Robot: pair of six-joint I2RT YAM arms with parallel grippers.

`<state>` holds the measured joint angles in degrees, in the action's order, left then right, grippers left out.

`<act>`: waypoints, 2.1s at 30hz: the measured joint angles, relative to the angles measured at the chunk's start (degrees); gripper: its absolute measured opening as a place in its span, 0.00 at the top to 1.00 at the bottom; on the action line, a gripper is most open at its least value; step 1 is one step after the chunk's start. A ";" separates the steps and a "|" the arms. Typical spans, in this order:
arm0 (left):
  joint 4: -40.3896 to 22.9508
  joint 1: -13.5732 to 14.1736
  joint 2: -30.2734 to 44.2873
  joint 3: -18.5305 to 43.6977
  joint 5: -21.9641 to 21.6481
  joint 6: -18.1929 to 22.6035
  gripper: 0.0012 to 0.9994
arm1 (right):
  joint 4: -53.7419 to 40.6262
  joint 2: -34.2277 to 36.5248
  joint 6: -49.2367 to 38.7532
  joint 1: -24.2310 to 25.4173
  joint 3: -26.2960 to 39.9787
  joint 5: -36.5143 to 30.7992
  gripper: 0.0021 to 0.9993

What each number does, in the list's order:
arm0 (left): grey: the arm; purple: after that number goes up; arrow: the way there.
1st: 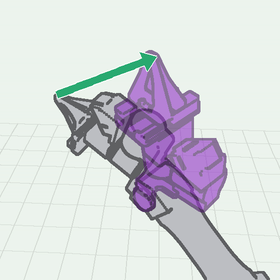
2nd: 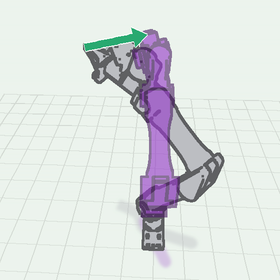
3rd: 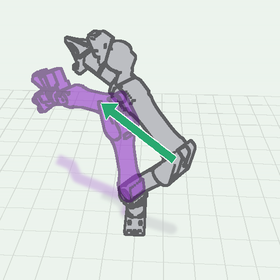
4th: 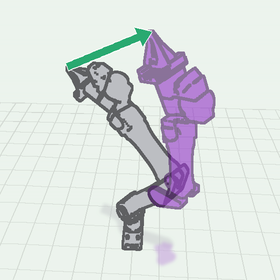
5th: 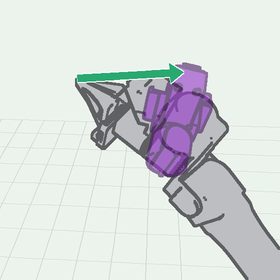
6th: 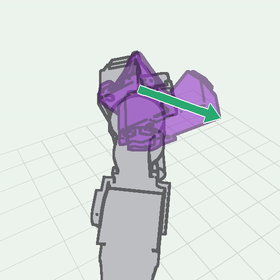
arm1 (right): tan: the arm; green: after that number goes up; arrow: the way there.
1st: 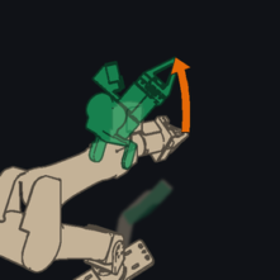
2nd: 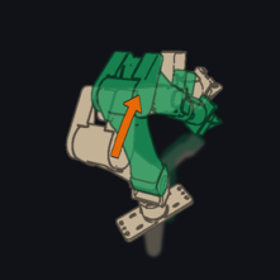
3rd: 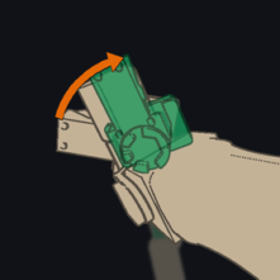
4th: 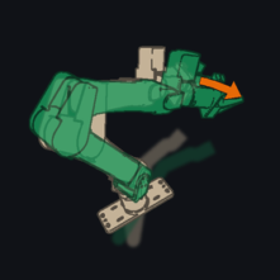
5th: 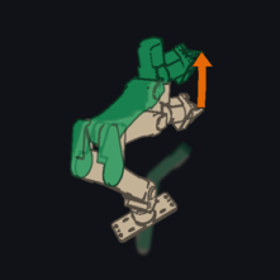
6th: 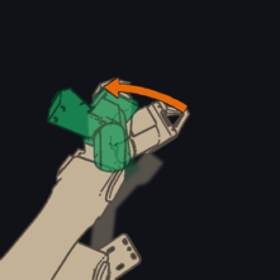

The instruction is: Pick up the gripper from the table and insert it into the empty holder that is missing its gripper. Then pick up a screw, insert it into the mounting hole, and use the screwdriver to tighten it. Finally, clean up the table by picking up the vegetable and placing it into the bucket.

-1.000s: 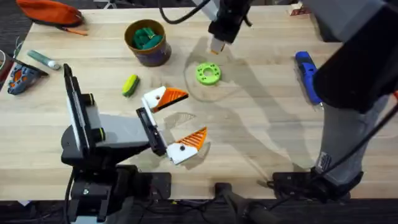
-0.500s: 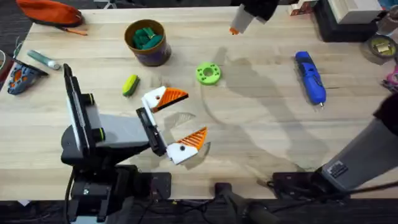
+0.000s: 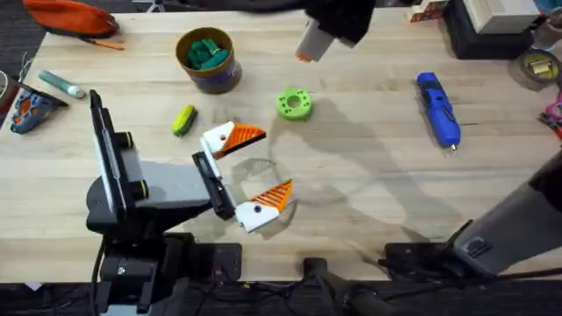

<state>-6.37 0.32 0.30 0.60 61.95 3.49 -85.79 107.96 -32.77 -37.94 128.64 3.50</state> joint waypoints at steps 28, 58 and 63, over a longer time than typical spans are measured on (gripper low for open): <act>0.02 0.00 0.01 0.00 0.00 0.00 0.01 | -3.25 2.53 1.28 -15.68 4.90 0.44 1.00; 0.02 0.00 0.02 0.00 0.00 0.00 0.01 | -0.88 7.19 3.21 -20.03 8.98 3.02 1.00; 0.01 0.00 0.00 0.00 0.00 0.00 0.01 | -0.53 8.78 3.21 -20.08 8.98 3.02 1.00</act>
<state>-6.37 0.32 0.30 0.60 61.95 3.49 -86.32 116.74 -29.57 -58.02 137.62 6.52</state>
